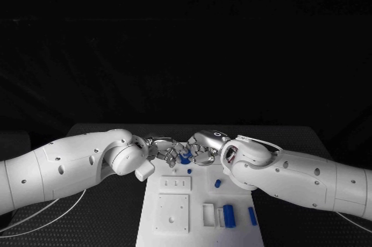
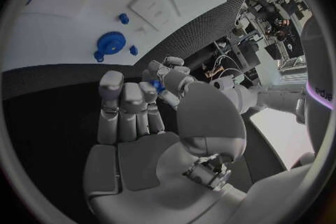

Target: Assemble the parts on the task board

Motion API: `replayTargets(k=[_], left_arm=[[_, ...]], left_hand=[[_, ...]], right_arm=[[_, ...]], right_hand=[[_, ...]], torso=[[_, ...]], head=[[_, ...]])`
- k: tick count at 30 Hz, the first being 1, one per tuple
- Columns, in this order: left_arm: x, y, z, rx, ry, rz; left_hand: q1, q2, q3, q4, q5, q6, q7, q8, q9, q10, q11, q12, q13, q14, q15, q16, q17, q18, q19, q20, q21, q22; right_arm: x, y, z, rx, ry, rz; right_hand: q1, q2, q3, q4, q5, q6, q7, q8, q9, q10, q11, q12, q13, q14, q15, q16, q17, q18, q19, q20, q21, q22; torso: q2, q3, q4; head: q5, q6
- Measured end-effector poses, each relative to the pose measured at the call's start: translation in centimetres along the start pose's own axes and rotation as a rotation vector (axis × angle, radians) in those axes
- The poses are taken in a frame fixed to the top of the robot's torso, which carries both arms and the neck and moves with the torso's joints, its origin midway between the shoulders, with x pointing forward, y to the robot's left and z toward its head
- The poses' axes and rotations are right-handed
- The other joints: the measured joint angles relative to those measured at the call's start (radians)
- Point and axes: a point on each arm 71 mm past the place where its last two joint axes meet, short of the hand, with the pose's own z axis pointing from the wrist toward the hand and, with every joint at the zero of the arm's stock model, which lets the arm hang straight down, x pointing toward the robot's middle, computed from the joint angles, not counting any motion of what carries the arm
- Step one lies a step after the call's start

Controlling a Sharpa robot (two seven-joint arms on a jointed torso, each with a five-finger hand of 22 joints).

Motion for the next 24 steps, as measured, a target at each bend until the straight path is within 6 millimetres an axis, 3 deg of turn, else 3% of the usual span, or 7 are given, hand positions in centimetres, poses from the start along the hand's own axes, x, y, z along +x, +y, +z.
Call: replayTargets(k=[10, 13, 16, 19, 24], left_arm=[[0.0, -0.1, 0.0, 0.003, 0.003, 0.015], [0.0, -0.1, 0.0, 0.003, 0.001, 0.029], [-0.1, -0.1, 0.0, 0.004, -0.006, 0.047], [-0.3, -0.1, 0.0, 0.005, -0.015, 0.071], [-0.4, -0.1, 0.0, 0.008, -0.029, 0.128]], left_hand=[[-0.014, 0.014, -0.008, -0.006, 0.004, 0.008, 0.003, 0.001, 0.000, 0.009, 0.002, 0.009, -0.001, 0.006, -0.005, 0.017, 0.002, 0.000, 0.000, 0.000, 0.004, 0.000], [-0.019, 0.019, -0.008, -0.006, 0.004, 0.012, 0.003, 0.001, 0.000, 0.011, 0.000, 0.012, -0.001, 0.015, -0.008, 0.024, 0.004, 0.000, 0.000, 0.000, 0.011, 0.000], [-0.022, 0.022, -0.008, -0.006, 0.004, 0.013, 0.003, 0.001, 0.000, 0.018, 0.004, 0.016, -0.001, 0.018, -0.008, 0.031, 0.005, 0.000, 0.006, -0.001, 0.011, 0.000], [-0.025, 0.025, -0.009, -0.007, 0.004, 0.015, 0.004, 0.001, 0.000, 0.018, 0.004, 0.016, -0.001, 0.022, -0.011, 0.031, 0.006, 0.000, 0.009, -0.002, 0.011, 0.000], [-0.025, 0.025, -0.011, -0.007, 0.004, 0.015, 0.004, 0.001, 0.000, 0.020, 0.002, 0.016, -0.002, 0.024, -0.012, 0.035, 0.006, 0.000, 0.009, -0.002, 0.016, 0.000]], right_arm=[[0.0, -0.2, -0.1, 0.007, 0.001, -0.001], [0.0, -0.5, -0.2, 0.015, 0.002, -0.001], [0.0, -1.1, -0.4, 0.029, 0.000, -0.001], [-0.2, -2.0, -0.6, 0.050, -0.006, -0.001], [-0.5, -3.8, -1.0, 0.092, -0.026, -0.004]], right_hand=[[-0.011, -0.011, 0.003, 0.003, 0.000, 0.026, 0.004, 0.000, 0.000, -0.004, -0.001, 0.000, 0.000, 0.000, 0.000, -0.004, 0.000, 0.004, 0.000, 0.000, 0.000, 0.000], [-0.022, -0.022, 0.007, 0.007, 0.000, 0.034, 0.015, 0.000, -0.002, -0.004, -0.001, 0.000, 0.000, 0.000, 0.000, -0.005, 0.000, 0.004, 0.000, 0.000, 0.000, 0.000], [-0.049, -0.050, 0.000, 0.020, 0.000, 0.032, 0.025, -0.008, -0.006, -0.010, 0.005, -0.006, -0.002, 0.000, 0.000, -0.012, -0.001, 0.004, 0.000, 0.000, 0.000, 0.000], [-0.054, -0.096, 0.000, 0.036, 0.000, 0.006, 0.047, -0.035, -0.018, -0.023, 0.018, -0.019, -0.008, -0.002, 0.002, -0.018, -0.003, 0.004, -0.001, 0.001, -0.003, 0.000], [-0.036, -0.120, 0.003, 0.039, 0.000, -0.039, 0.051, -0.065, -0.033, -0.045, 0.029, -0.026, -0.012, -0.012, 0.020, -0.025, -0.004, 0.004, -0.004, -0.004, -0.015, 0.000]], torso=[[0.000, 0.0005, 0.0004], [0.000, 0.0005, 0.0004], [0.000, 0.0003, 0.0003], [0.000, -0.0001, -0.0001], [0.000, -0.0001, -0.0003]], head=[[0.001, 0.001], [0.001, 0.001], [0.001, 0.001], [0.001, 0.001], [0.001, 0.003]])
